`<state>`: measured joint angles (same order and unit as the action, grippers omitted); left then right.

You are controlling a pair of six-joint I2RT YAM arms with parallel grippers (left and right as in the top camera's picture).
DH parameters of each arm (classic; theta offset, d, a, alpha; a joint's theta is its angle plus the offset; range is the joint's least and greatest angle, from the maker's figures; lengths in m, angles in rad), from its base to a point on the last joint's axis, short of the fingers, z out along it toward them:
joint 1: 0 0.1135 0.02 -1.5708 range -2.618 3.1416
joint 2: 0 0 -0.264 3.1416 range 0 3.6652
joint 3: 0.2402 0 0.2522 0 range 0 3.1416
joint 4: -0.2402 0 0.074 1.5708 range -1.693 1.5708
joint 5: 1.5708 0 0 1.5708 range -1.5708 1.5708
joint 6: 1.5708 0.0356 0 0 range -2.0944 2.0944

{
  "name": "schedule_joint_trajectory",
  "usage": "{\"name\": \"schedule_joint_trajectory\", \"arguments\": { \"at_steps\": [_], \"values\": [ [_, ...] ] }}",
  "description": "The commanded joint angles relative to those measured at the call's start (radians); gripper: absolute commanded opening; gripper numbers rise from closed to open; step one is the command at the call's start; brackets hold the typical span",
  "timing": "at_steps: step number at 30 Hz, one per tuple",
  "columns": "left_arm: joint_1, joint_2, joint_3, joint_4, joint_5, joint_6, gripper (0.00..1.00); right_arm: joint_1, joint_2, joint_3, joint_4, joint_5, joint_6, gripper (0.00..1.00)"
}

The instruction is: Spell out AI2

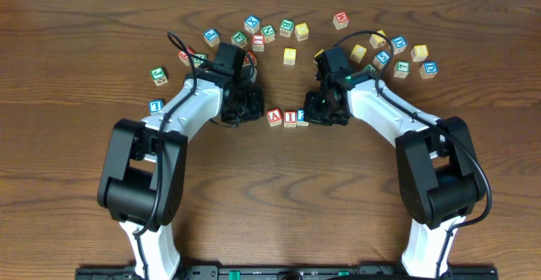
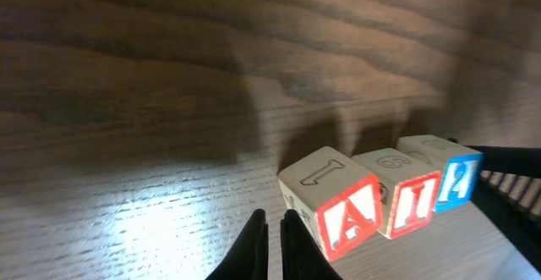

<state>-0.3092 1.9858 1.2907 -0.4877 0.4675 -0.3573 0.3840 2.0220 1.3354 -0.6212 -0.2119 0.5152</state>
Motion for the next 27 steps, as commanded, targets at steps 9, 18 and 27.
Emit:
{"name": "schedule_joint_trajectory", "arguments": {
  "at_steps": [9, 18, 27],
  "values": [
    [-0.014, 0.034, -0.008, 0.07, 0.019, 0.024, 0.08, 0.004, -0.007, -0.006, 0.005, 0.003, -0.004, 0.01],
    [-0.037, 0.034, -0.008, 0.09, 0.019, 0.028, 0.08, 0.004, -0.007, -0.006, 0.004, 0.003, -0.005, 0.01],
    [-0.037, 0.034, -0.008, 0.09, 0.019, 0.028, 0.08, 0.004, -0.007, -0.006, 0.0, 0.003, -0.008, 0.01]
  ]
}}
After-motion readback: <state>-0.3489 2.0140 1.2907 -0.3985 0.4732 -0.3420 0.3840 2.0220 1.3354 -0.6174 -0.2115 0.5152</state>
